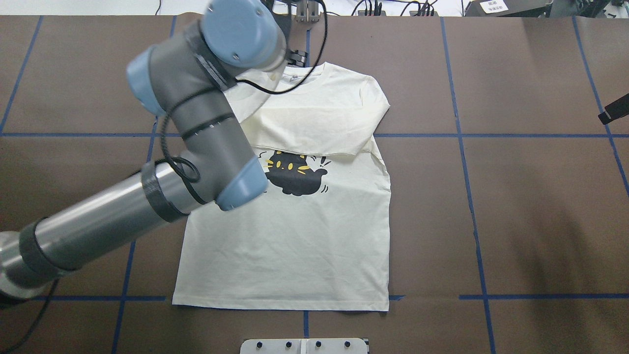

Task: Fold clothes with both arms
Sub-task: 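Fold the held sleeve with the left gripper across the chest toward the collar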

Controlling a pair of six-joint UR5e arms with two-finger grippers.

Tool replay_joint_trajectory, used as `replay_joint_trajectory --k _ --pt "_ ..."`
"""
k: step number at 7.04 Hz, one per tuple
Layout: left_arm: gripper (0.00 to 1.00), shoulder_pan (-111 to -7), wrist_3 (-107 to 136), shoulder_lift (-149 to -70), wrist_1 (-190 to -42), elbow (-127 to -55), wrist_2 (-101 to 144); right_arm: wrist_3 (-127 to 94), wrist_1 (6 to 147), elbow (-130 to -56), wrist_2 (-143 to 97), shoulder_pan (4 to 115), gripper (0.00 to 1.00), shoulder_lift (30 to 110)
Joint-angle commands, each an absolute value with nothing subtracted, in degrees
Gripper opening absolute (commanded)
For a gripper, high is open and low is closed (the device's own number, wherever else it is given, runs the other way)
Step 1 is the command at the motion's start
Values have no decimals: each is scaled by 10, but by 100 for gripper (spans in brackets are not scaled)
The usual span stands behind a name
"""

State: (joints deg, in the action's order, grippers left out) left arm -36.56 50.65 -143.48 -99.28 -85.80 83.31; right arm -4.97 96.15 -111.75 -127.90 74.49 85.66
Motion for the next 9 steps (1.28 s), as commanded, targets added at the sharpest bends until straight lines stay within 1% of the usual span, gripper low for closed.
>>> replay_joint_trajectory --k 1,3,4,5,6,7,8,9 --pt "0 -267 512 -1444 -1039 -836 752 -49 962 -1118 -1279 749 100 860" --pt "0 -231 484 -1443 -1116 -777 713 -49 962 -1118 -1279 751 100 860" --pt "2 -228 483 -1450 -1149 -747 714 -49 962 -1118 -1278 751 100 860" --pt "15 -228 484 -1464 -1152 -737 718 -49 962 -1118 -1278 752 100 860" --pt "53 -228 489 -1472 -1162 -737 719 -51 962 -1118 -1277 752 100 860" --pt "100 -228 571 -1474 -1258 -731 734 -54 962 -1117 -1278 751 100 856" --pt "100 -227 633 -1465 -1280 -713 757 -56 962 -1118 -1280 751 100 853" --pt "100 -235 606 -1466 -1275 -720 764 -57 961 -1121 -1281 750 100 841"
